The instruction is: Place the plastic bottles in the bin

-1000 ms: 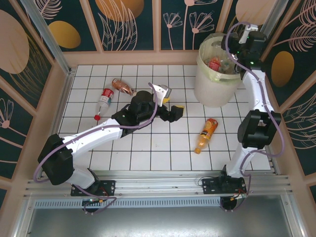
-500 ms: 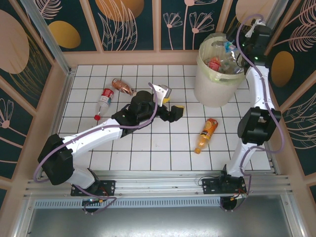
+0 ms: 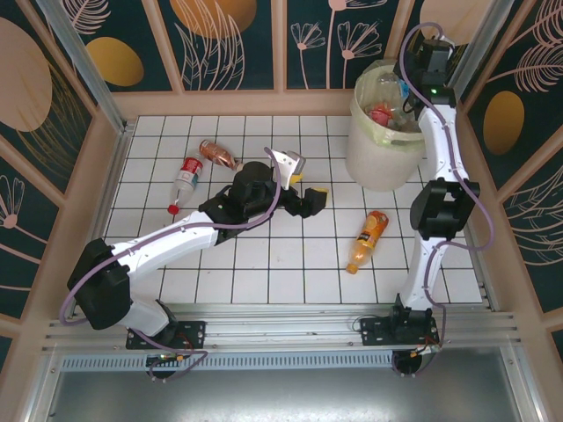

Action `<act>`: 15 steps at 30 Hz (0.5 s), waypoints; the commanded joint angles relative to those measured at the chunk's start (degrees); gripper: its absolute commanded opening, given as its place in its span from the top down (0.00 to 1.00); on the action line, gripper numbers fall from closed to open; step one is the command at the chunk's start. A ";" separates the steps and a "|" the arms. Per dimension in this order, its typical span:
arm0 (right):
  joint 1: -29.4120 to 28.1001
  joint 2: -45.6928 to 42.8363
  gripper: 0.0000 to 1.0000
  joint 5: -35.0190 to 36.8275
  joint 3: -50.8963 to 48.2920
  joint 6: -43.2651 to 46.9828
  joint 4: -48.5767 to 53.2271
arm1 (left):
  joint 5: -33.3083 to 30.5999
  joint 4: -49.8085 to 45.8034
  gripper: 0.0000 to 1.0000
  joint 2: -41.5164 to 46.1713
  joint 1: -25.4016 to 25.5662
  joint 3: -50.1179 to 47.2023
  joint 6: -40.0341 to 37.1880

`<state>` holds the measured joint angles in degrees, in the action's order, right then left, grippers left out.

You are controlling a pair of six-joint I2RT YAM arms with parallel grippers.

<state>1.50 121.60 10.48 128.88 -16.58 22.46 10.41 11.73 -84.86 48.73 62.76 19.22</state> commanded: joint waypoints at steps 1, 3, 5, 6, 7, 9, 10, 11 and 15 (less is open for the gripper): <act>-0.38 -4.47 0.31 5.66 -2.99 2.49 3.19 | 0.46 0.67 0.01 -1.13 0.03 0.14 -1.19; -0.37 -6.10 0.31 6.66 -5.30 3.66 2.73 | 1.06 0.60 0.01 -1.62 0.05 0.60 -1.21; -0.36 -7.32 0.31 6.91 -7.14 4.47 1.99 | 1.44 0.73 0.01 -1.88 0.05 0.78 -1.16; -0.29 -7.79 0.30 6.74 -7.68 4.74 1.76 | 1.49 0.75 0.01 -2.03 0.00 0.78 -1.16; -0.23 -8.17 0.29 6.25 -8.07 5.03 1.63 | 1.65 0.83 0.01 -1.99 0.05 0.78 -1.10; -0.16 -8.46 0.25 5.79 -8.01 5.19 1.66 | 1.80 0.93 0.01 -1.89 0.00 0.69 -0.87; -0.10 -8.64 0.23 5.02 -7.98 5.56 1.30 | 1.88 0.89 0.01 -1.81 0.05 0.69 -0.86; -0.09 -8.90 0.21 4.46 -7.74 5.64 0.96 | 1.89 0.85 0.01 -1.72 0.02 0.69 -0.85; -0.10 -10.18 0.20 2.67 -7.15 5.49 0.36 | 1.67 0.75 0.01 -1.03 -0.01 0.44 -0.68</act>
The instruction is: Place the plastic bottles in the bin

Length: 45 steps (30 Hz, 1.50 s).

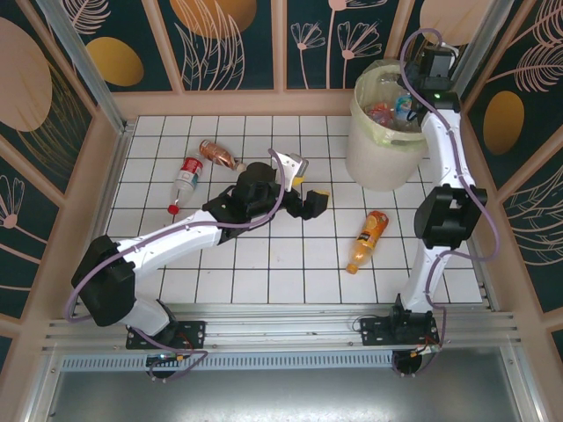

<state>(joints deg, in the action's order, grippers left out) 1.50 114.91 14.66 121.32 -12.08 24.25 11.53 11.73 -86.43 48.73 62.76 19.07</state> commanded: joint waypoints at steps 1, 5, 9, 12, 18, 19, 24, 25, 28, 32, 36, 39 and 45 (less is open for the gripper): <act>-0.15 -4.15 0.20 -2.26 0.23 0.96 -1.65 | 0.51 0.75 0.01 0.73 -0.01 0.30 -0.46; -0.06 -7.61 0.20 -7.48 -3.39 0.58 -3.26 | 0.89 0.78 0.01 0.84 0.02 0.16 -0.15; -0.09 -13.96 0.20 -11.64 -11.73 0.17 -6.72 | 2.22 1.50 0.01 0.75 0.05 -0.30 -0.01; -0.10 -20.31 0.20 -14.30 -19.83 0.23 -9.13 | 4.26 2.57 0.01 0.62 0.05 -1.14 -0.39; -0.87 -34.11 0.19 -20.33 -34.19 0.12 -7.96 | 7.40 2.55 0.01 -2.07 0.70 -1.34 0.74; -1.15 -35.95 0.19 -20.77 -35.68 0.07 -6.78 | 7.45 2.16 0.01 -2.59 0.95 -1.05 1.02; -1.68 -46.07 0.16 -25.13 -41.88 -0.23 2.08 | 6.06 -3.27 0.01 -7.35 3.33 2.97 2.28; -1.73 -47.39 0.16 -25.88 -42.45 -0.25 4.22 | 5.82 -3.94 0.01 -8.23 3.79 3.60 2.77; -2.02 -52.10 0.15 -29.22 -44.87 -0.32 9.93 | 5.27 -6.05 0.01 -11.26 4.82 5.50 4.70; -2.00 -56.89 0.12 -35.03 -46.31 1.18 18.42 | 5.96 -9.19 0.03 -16.52 5.86 9.16 7.46; -1.96 -60.72 0.12 -37.43 -46.64 2.15 26.18 | 7.10 -11.45 0.03 -21.38 6.89 12.96 9.67; -1.95 -62.76 0.10 -36.54 -46.71 2.02 31.06 | 7.06 -13.02 0.04 -25.30 7.75 16.00 10.60; -2.57 -64.64 0.03 -33.21 -46.28 -1.21 37.59 | 7.54 -17.56 0.05 -32.74 8.82 24.03 11.82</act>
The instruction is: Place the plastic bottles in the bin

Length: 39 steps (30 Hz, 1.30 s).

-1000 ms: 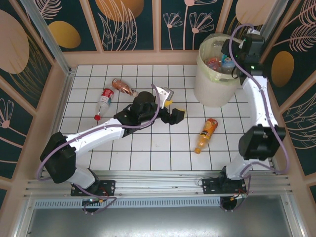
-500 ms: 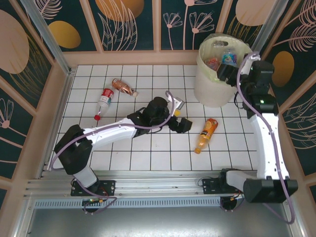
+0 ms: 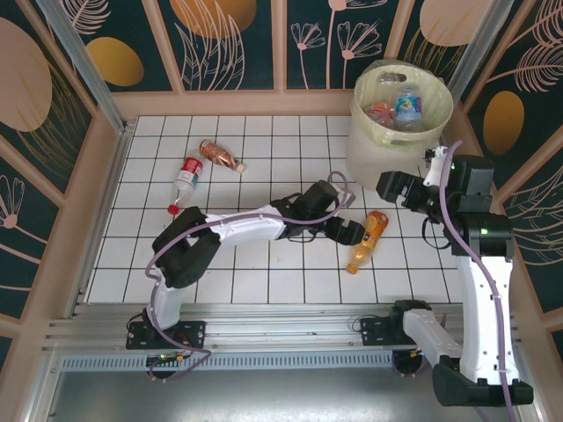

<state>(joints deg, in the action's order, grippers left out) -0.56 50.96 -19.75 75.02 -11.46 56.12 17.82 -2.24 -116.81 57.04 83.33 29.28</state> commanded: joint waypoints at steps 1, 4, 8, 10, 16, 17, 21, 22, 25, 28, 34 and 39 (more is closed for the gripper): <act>-0.54 -0.81 0.03 1.70 0.03 -2.37 6.71 | 1.19 -4.05 0.06 -3.42 0.62 4.57 1.81; -0.83 -1.51 0.01 3.13 -0.49 -3.19 8.09 | 1.59 -5.87 0.07 -6.29 0.93 7.66 1.80; -0.97 -2.03 0.01 5.03 -0.82 -4.13 9.69 | 2.19 -8.47 0.08 -9.72 1.41 11.43 1.14; -1.00 -2.32 0.01 5.25 -1.30 -4.16 9.72 | 2.73 -9.92 0.10 -11.31 1.71 13.36 0.81; -1.16 -2.37 0.01 5.33 -2.54 -4.09 9.01 | 3.61 -15.41 0.13 -15.77 2.81 19.11 -0.71; -1.15 -2.51 0.01 5.33 -2.51 -4.05 8.92 | 3.72 -16.44 0.13 -16.46 2.90 19.92 -0.88; -1.11 -2.39 0.01 5.38 -2.42 -3.92 8.40 | 4.05 -19.80 0.15 -18.58 3.56 22.50 -1.63; -1.19 -2.40 0.01 5.42 -2.56 -3.92 8.23 | 3.98 -20.81 0.15 -19.09 3.76 23.27 -1.76; -1.14 -2.42 0.01 5.42 -2.74 -4.02 7.74 | 3.04 -24.18 0.18 -20.66 4.22 25.52 -2.45; -1.16 -2.42 0.01 5.51 -3.12 -4.18 7.26 | 2.48 -25.51 0.23 -21.08 4.32 25.83 -2.73; -1.18 -3.17 0.01 5.42 -4.41 -5.46 4.89 | 2.17 -21.88 0.37 -17.90 4.31 22.13 -2.61; -1.20 -4.74 0.01 4.77 -6.87 -7.76 0.05 | 0.19 -15.13 0.46 -11.36 4.07 16.13 -0.65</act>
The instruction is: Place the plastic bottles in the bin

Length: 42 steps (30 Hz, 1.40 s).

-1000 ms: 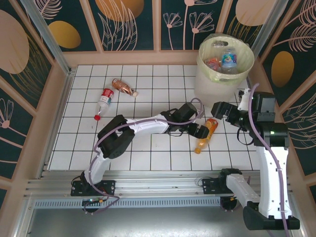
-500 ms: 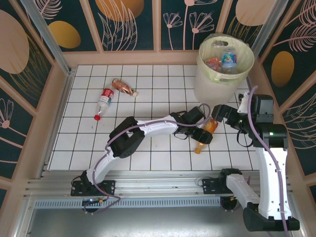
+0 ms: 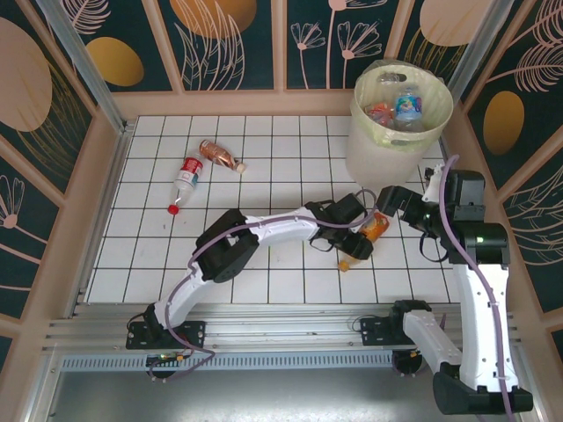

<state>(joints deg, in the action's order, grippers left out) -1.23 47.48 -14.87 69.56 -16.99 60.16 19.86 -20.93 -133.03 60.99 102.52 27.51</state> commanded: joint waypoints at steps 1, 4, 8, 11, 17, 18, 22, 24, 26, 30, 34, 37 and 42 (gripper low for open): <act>-0.50 -1.75 0.01 -0.24 -2.38 -2.83 -5.60 | -1.53 5.82 0.48 6.52 -0.29 -5.04 1.97; -0.48 -2.95 0.01 0.19 -5.60 -5.40 -10.92 | -0.46 12.67 0.48 11.40 -1.71 -11.04 4.22; -0.51 -3.91 0.01 0.17 -9.99 -9.48 -18.63 | -0.52 20.37 0.47 17.68 -3.12 -18.56 5.35; -0.41 -3.05 0.02 -3.63 -13.29 -10.40 -24.31 | 0.20 26.23 0.46 22.24 -4.18 -24.23 6.14; -0.37 1.04 0.03 -11.67 -17.09 -11.36 -33.57 | 1.86 36.03 0.46 29.50 -5.52 -33.39 6.36; -0.35 1.94 0.03 -13.17 -17.64 -11.39 -35.32 | 2.34 37.30 0.46 30.47 -5.62 -34.37 6.13; -0.63 5.89 0.03 -18.54 -18.62 -11.40 -40.32 | 4.57 40.06 0.45 32.48 -5.97 -36.09 5.45; -1.12 7.47 0.03 -19.72 -18.76 -11.33 -42.01 | 5.42 40.52 0.45 32.90 -6.04 -36.07 5.15; -1.92 9.05 0.03 -20.19 -18.46 -10.97 -42.82 | 5.52 40.85 0.45 33.25 -6.10 -36.07 4.93; -4.17 11.85 0.05 -19.81 -17.69 -10.34 -43.26 | 6.04 41.24 0.45 33.54 -6.32 -35.83 4.88; -5.13 12.93 0.15 -18.46 -17.40 -10.16 -43.63 | 6.63 41.86 0.44 33.63 -6.41 -35.83 4.84; -5.32 13.04 0.25 -18.52 -17.49 -10.58 -44.24 | 6.91 41.90 0.44 33.63 -6.41 -35.85 4.77; -5.48 12.83 0.38 -18.35 -17.06 -10.75 -44.86 | 6.99 41.77 0.39 33.36 -6.50 -35.37 4.75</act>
<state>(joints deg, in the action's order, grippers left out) -6.26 60.60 -32.88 51.64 -27.44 17.89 25.54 18.24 -101.25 54.74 66.85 33.10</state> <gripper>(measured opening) 0.623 0.607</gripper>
